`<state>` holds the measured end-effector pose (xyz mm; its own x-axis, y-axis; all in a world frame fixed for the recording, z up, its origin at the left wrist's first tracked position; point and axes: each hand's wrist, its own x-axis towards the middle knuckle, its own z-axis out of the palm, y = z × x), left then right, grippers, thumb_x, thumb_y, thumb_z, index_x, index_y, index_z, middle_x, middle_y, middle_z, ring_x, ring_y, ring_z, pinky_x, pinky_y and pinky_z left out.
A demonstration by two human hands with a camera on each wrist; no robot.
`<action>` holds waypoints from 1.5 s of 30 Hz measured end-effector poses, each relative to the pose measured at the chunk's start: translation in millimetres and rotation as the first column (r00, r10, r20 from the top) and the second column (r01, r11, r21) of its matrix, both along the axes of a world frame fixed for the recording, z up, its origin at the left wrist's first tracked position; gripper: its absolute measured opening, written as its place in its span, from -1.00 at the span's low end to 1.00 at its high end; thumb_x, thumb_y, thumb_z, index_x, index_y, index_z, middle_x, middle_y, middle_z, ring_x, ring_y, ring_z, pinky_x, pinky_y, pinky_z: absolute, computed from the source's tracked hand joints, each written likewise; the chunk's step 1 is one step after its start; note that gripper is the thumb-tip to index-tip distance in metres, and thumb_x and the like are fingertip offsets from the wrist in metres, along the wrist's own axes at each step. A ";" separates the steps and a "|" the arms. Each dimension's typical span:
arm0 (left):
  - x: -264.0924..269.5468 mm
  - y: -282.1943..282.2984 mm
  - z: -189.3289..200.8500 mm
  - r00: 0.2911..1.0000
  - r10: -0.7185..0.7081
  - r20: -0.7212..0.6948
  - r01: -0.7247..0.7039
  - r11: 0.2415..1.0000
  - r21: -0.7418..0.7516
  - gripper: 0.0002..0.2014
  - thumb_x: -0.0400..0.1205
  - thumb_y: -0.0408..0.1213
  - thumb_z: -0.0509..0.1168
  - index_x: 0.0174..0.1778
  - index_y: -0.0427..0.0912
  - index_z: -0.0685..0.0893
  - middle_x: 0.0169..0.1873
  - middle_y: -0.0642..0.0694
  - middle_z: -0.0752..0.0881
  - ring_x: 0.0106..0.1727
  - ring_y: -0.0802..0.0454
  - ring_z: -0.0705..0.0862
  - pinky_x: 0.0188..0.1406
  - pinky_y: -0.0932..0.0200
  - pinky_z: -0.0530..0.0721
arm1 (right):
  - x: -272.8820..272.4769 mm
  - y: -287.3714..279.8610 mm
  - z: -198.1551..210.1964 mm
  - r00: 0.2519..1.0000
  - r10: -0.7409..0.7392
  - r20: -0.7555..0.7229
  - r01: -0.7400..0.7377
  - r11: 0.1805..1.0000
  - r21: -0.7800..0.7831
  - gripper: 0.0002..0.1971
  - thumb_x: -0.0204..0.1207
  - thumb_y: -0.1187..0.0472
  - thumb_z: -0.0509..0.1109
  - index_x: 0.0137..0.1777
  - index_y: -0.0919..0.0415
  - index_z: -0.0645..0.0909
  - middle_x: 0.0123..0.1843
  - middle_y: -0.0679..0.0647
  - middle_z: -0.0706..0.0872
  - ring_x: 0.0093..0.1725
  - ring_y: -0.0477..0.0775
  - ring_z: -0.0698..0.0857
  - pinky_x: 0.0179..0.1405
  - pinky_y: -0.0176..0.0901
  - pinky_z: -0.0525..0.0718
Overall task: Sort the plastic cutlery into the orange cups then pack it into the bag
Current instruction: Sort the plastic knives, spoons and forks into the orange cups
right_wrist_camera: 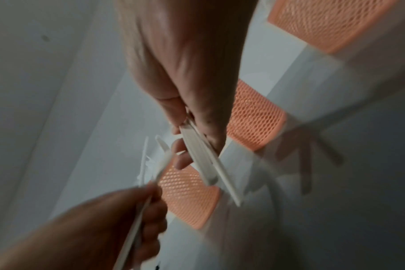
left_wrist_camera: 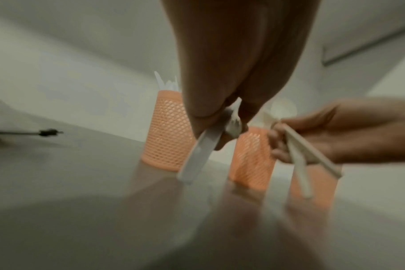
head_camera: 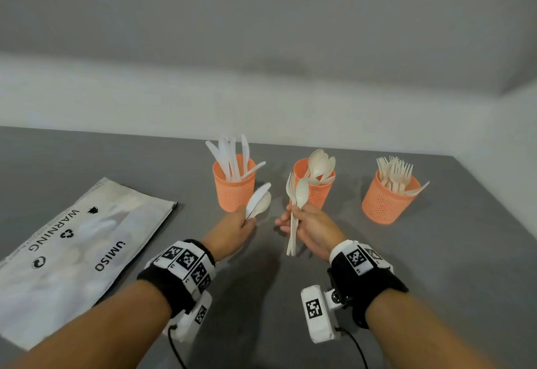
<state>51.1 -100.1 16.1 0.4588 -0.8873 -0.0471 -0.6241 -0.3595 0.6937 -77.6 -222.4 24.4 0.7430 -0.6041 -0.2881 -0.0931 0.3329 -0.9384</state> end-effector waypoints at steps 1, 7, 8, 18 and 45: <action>-4.8 -2.0 7.7 0.995 0.039 -0.089 -0.047 0.994 -0.097 -0.88 0.74 -0.27 0.05 -0.09 -0.16 0.42 -0.33 0.02 0.48 -0.26 0.04 0.47 -0.42 0.38 0.38 | 3.5 3.0 1.0 1.000 -0.012 0.024 0.011 0.999 0.043 -0.79 0.70 0.33 0.04 -0.11 0.25 0.47 -0.28 0.16 0.56 -0.17 0.11 0.68 0.08 -0.04 0.64; -25.9 -7.8 29.9 0.857 -0.017 -0.516 -0.155 0.945 -0.289 -0.80 0.76 -0.28 -0.02 0.19 -0.01 0.47 -0.02 -0.01 0.67 -0.03 0.17 0.66 -0.04 0.33 0.63 | 26.6 30.2 13.3 0.987 0.048 0.153 -0.073 0.984 0.161 -0.67 0.71 0.33 0.00 0.40 0.28 0.42 0.27 0.31 0.63 0.19 0.18 0.66 0.02 -0.07 0.69; -26.7 -6.9 29.8 0.844 -0.029 -0.535 -0.159 0.940 -0.301 -0.78 0.76 -0.29 -0.02 0.25 -0.01 0.43 0.07 -0.05 0.66 0.10 0.09 0.65 0.11 0.22 0.62 | 29.3 33.0 14.8 0.986 0.031 0.166 -0.065 0.978 0.200 -0.65 0.71 0.32 -0.01 0.44 0.27 0.39 0.34 0.31 0.60 0.26 0.21 0.63 0.11 -0.02 0.65; -26.3 -5.0 23.3 0.763 -0.033 -0.645 -0.258 0.900 -0.351 -0.55 0.71 -0.42 0.11 0.50 -0.03 0.23 0.35 -0.09 0.53 0.37 -0.03 0.53 0.34 0.02 0.57 | 45.3 51.8 20.2 0.986 -0.039 0.164 0.002 0.976 0.219 -0.61 0.72 0.10 -0.01 0.46 0.17 0.40 0.18 0.17 0.69 0.08 0.03 0.70 -0.12 -0.23 0.67; -3.8 13.1 45.0 0.674 -0.076 -0.735 -0.283 0.892 -0.352 -0.56 0.66 -0.52 0.07 0.46 -0.15 0.37 -0.35 0.21 0.66 -0.44 0.33 0.57 -0.41 0.33 0.50 | 69.7 36.6 72.3 1.000 0.024 -0.008 -0.023 0.751 -0.660 -0.89 0.63 0.22 0.22 0.02 0.18 0.57 -0.23 -0.03 0.66 -0.26 -0.12 0.65 -0.24 -0.43 0.61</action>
